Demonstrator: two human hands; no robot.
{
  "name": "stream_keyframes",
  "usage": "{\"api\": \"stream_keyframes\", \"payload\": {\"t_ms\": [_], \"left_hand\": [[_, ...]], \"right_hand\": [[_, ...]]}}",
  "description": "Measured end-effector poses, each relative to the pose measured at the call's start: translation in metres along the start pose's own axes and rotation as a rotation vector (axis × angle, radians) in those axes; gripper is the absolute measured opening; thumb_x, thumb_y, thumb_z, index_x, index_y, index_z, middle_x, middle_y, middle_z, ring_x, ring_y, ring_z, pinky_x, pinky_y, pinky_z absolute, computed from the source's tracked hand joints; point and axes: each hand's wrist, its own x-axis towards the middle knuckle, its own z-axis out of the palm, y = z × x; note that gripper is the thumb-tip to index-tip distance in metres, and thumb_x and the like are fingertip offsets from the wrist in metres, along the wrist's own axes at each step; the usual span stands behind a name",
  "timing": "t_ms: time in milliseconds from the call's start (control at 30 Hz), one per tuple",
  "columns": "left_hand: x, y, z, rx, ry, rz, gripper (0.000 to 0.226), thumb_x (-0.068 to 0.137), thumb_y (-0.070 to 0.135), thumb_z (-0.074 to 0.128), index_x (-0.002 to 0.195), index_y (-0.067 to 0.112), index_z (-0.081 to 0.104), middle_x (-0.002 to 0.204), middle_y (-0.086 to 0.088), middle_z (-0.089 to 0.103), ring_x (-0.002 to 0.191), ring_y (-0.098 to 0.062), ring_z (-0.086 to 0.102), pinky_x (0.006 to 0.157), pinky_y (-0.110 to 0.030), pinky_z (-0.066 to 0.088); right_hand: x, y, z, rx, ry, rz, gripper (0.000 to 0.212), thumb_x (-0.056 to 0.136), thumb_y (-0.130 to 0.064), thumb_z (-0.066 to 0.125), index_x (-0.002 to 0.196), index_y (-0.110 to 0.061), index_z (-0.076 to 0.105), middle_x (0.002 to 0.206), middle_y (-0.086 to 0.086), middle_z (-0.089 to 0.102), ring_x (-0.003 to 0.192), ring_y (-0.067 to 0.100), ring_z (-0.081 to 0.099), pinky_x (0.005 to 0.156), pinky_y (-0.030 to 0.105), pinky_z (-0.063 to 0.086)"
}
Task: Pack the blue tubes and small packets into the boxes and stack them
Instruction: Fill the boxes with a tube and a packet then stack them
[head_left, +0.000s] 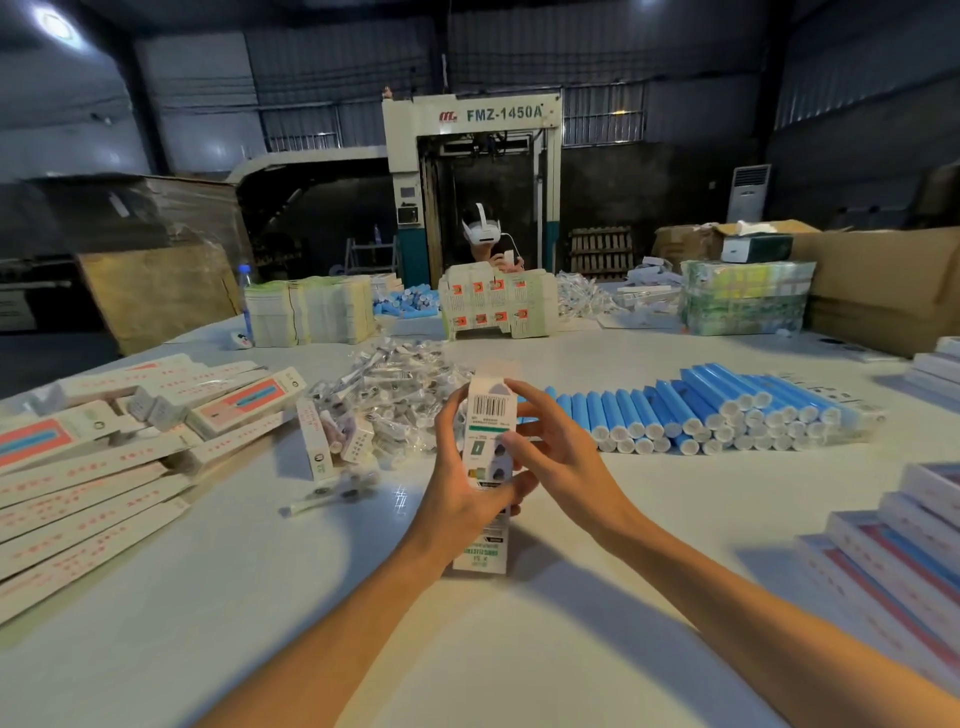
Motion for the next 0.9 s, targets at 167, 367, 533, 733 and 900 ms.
{"api": "stream_keyframes", "payload": {"t_ms": [167,367,533,733,900], "left_hand": [[0.0,0.003,0.001,0.057,0.029,0.009,0.108,0.081,0.005,0.09,0.151,0.06,0.029,0.13,0.013,0.069,0.096,-0.028,0.077,0.062,-0.041,0.065],[0.002,0.012,-0.005,0.126,0.053,0.052,0.094,0.079,0.012,0.089,0.146,0.043,0.031,0.116,0.002,0.075,0.074,-0.036,0.079,0.058,-0.056,0.065],[0.002,0.013,-0.007,0.12,0.075,0.053,0.091,0.08,0.002,0.085,0.142,0.037,0.028,0.111,-0.005,0.076,0.057,-0.043,0.073,0.053,-0.053,0.063],[0.0,0.016,-0.004,0.159,0.098,0.042,0.086,0.081,-0.003,0.081,0.136,0.041,0.031,0.104,0.0,0.073,0.061,-0.033,0.073,0.053,-0.036,0.062],[-0.003,0.019,-0.004,0.127,0.043,0.028,0.089,0.082,-0.011,0.077,0.139,0.038,0.03,0.1,-0.004,0.071,0.059,-0.035,0.07,0.051,-0.042,0.061]], "right_hand": [[0.0,-0.001,-0.004,-0.014,-0.025,0.02,0.038,0.103,-0.027,0.064,0.139,-0.033,0.053,0.119,-0.011,0.07,0.113,0.02,0.068,0.088,0.046,0.063],[-0.001,-0.01,-0.007,-0.063,-0.11,-0.035,0.031,0.104,-0.02,0.061,0.134,-0.025,0.053,0.117,-0.01,0.069,0.117,0.021,0.065,0.094,0.044,0.06],[-0.001,-0.012,0.0,-0.108,-0.129,-0.081,0.032,0.105,-0.026,0.058,0.136,-0.029,0.05,0.123,-0.011,0.066,0.117,0.016,0.061,0.092,0.037,0.06],[0.007,-0.017,-0.005,0.008,-0.024,-0.007,0.032,0.108,-0.044,0.049,0.139,-0.038,0.042,0.118,-0.014,0.074,0.107,0.01,0.07,0.084,0.025,0.059],[0.027,-0.031,-0.017,-0.074,-0.035,-0.062,0.018,0.108,-0.021,0.053,0.127,-0.021,0.054,0.095,0.001,0.079,0.081,0.01,0.071,0.069,0.025,0.057]]}}
